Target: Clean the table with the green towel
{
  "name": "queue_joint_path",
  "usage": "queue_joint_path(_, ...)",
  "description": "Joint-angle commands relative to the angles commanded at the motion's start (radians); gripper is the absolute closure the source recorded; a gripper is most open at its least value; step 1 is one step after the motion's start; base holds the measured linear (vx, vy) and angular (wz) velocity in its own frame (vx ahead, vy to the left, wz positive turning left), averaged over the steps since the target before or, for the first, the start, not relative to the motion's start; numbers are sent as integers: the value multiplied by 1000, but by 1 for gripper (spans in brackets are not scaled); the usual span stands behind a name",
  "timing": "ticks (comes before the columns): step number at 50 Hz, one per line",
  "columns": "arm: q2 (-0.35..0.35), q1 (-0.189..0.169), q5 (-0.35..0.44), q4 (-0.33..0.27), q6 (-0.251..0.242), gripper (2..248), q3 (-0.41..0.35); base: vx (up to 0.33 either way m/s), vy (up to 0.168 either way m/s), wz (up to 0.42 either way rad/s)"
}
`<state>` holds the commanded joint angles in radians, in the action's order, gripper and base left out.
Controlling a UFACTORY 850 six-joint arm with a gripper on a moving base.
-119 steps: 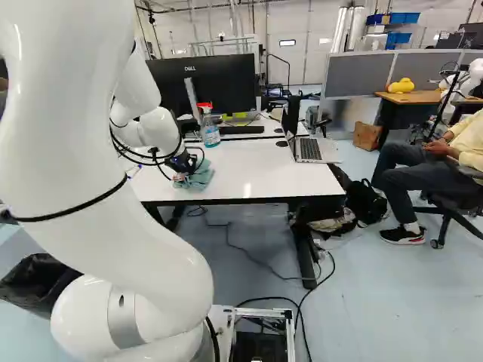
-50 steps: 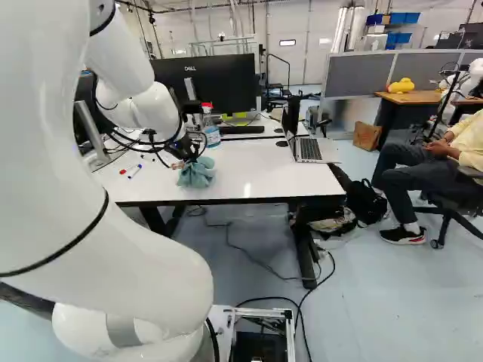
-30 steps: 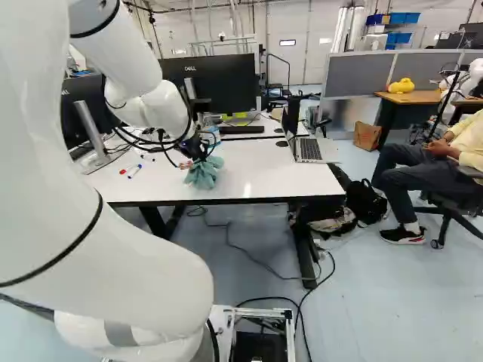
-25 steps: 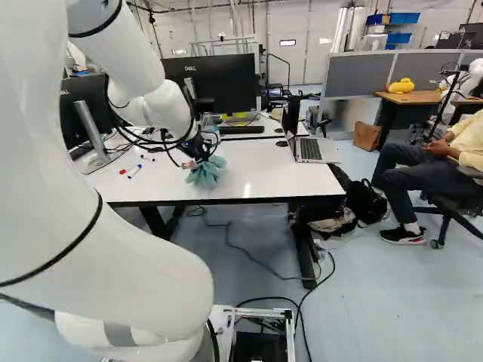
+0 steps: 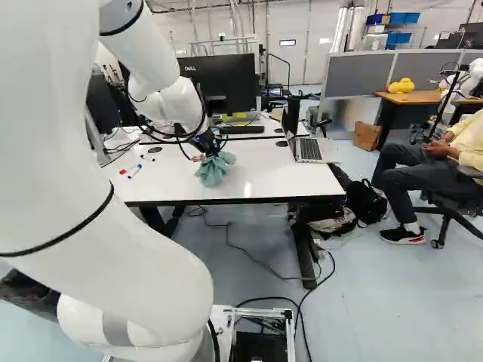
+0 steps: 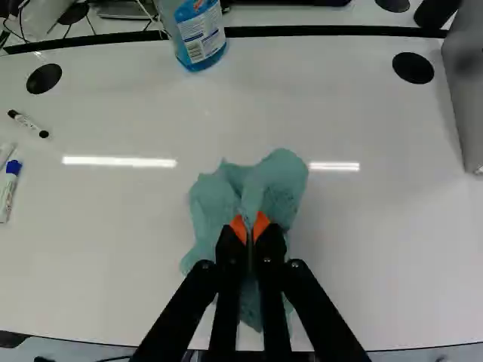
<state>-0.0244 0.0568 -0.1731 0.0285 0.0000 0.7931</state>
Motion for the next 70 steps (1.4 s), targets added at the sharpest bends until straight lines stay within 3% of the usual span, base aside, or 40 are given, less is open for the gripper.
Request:
queue_joint_path(15, 57, -29, 0, 0, 0, 220, 57, 0, 0, 0)
queue_joint_path(42, 57, -31, 0, 0, 0, 220, 58, 0, 0, 0)
queue_joint_path(70, 66, -73, 8, 0, 0, 220, 68, 0, 0, 0)
